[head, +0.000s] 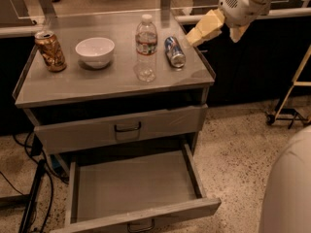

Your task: Place redbull can into middle drawer

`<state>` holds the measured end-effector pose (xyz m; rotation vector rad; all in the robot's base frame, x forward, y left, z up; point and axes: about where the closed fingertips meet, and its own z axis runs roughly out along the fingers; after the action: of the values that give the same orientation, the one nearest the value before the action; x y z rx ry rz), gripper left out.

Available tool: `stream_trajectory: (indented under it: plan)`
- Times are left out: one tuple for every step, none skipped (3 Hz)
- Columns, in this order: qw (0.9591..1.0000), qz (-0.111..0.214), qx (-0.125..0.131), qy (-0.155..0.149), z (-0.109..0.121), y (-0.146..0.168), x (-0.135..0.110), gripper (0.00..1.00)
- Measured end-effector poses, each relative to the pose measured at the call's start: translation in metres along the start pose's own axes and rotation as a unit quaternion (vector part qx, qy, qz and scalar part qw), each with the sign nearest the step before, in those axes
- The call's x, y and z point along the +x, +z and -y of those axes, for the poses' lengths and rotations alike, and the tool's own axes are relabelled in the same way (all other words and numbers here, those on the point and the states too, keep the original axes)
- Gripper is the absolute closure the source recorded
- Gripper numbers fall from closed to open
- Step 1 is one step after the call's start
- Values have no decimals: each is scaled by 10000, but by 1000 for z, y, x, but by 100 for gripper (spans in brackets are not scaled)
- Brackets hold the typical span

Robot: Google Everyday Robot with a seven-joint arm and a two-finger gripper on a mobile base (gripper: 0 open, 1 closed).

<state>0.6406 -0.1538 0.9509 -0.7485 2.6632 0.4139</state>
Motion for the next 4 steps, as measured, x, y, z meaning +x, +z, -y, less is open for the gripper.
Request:
stream_trajectory:
  plan:
    - [9997,81,220,-57,-12,7,-40,0]
    - [9997,109,217,-65,-12,9,-42,0]
    - [9996,85,259,11,-5,19,-52,0]
    - [9990,-19,436,115,6,35,-66,0]
